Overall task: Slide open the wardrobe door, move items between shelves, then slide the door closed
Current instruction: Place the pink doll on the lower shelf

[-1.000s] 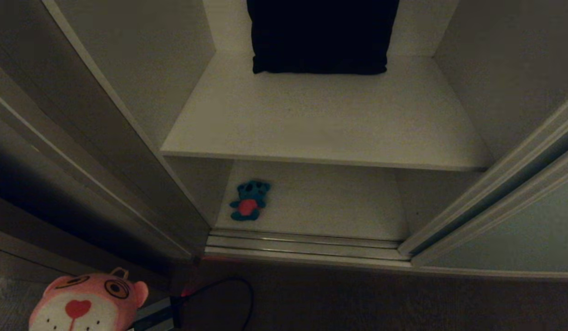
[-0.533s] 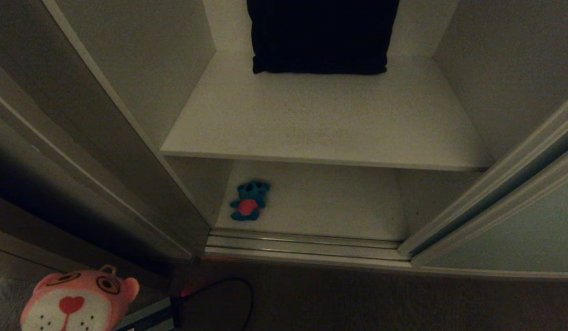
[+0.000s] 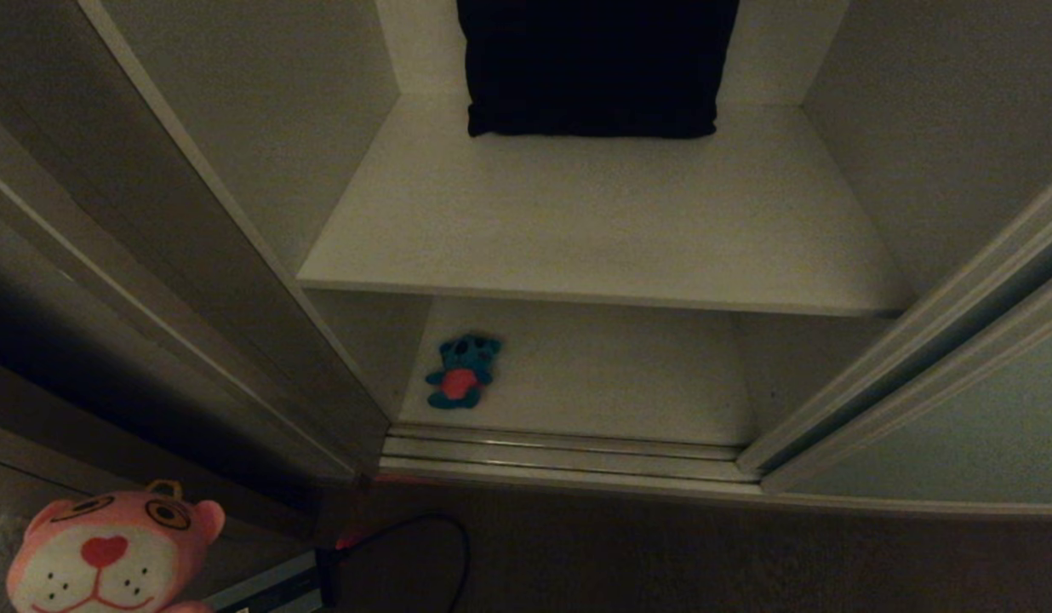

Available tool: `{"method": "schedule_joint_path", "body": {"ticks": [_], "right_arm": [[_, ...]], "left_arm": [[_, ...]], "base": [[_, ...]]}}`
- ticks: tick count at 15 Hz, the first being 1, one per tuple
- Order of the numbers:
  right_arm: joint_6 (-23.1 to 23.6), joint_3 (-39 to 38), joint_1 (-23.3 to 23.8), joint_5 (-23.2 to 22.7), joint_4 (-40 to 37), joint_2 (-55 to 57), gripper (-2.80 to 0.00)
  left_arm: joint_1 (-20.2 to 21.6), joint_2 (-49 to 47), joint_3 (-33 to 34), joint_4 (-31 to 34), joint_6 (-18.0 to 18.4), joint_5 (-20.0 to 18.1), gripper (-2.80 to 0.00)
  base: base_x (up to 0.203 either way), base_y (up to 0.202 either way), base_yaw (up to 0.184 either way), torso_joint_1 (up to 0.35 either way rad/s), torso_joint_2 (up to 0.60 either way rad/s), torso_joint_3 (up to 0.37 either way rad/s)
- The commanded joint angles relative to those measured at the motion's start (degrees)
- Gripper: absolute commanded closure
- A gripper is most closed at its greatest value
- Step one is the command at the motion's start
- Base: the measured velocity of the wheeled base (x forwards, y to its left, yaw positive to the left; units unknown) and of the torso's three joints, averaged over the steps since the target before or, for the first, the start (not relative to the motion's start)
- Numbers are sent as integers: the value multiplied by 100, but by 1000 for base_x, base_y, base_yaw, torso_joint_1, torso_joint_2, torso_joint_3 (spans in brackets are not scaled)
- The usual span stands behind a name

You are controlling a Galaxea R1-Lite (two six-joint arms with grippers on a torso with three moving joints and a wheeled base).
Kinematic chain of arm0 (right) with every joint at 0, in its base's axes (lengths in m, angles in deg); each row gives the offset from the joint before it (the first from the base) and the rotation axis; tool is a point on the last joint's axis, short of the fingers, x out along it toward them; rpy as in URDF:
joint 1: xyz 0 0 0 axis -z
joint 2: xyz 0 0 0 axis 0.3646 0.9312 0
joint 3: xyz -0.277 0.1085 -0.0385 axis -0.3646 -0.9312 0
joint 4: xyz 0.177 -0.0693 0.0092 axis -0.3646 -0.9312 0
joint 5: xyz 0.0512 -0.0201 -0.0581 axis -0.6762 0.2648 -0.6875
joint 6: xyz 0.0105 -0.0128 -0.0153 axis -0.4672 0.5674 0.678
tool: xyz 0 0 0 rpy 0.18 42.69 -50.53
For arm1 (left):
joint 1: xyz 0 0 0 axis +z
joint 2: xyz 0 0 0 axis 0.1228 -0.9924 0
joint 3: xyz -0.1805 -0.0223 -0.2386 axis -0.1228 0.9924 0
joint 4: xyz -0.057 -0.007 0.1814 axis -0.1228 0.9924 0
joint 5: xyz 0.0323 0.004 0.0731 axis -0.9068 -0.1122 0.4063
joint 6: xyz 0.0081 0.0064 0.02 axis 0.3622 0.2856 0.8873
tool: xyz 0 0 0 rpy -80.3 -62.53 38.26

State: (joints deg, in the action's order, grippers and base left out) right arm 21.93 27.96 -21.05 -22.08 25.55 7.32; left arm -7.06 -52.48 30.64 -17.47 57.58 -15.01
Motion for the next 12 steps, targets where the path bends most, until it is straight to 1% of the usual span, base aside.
{"method": "schedule_joint_path", "body": {"ticks": [1, 12], "right_arm": [[2, -26, 2, -5, -1, -4, 0], [2, -23, 2, -5, -5, -4, 0]], "left_arm": [[0, -29, 24, 37, 27, -14, 0], [0, -21, 24, 57, 27, -22, 0]], "base": [[0, 0, 0, 0, 0, 0], [0, 0, 0, 0, 0, 0]]}}
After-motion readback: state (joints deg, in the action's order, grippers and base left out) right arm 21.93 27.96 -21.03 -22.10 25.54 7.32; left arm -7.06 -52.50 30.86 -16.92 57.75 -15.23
